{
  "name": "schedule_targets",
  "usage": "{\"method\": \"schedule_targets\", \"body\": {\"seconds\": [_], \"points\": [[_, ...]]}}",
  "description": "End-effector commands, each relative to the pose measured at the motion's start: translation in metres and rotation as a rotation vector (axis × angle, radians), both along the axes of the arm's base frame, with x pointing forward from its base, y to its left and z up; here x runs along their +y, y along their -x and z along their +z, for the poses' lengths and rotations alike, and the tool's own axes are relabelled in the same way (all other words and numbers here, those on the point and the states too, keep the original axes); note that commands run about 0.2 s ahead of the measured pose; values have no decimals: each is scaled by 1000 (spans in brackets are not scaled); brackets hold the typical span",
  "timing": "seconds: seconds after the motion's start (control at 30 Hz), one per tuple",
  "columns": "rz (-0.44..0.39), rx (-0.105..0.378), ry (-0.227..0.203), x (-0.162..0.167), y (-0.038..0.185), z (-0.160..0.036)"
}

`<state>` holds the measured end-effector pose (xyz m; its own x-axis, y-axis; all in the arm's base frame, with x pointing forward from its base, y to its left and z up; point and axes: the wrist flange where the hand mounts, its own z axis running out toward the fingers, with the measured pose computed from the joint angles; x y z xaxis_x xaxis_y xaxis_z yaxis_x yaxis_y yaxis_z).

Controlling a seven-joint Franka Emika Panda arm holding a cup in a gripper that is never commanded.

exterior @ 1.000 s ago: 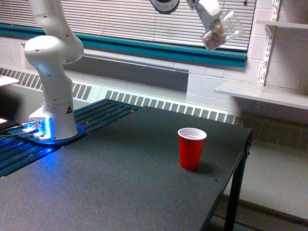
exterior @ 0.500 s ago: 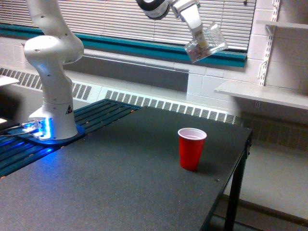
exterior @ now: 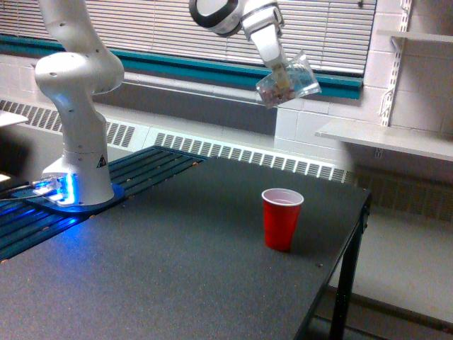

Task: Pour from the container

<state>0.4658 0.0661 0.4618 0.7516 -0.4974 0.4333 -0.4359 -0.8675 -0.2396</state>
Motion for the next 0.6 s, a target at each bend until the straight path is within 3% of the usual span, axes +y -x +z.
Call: {"method": "schedule_targets", "body": {"seconds": [0.03,0.6], "points": [[17,58,8,-15,1,-20],[-25,201,7,-39,13,-68]]}}
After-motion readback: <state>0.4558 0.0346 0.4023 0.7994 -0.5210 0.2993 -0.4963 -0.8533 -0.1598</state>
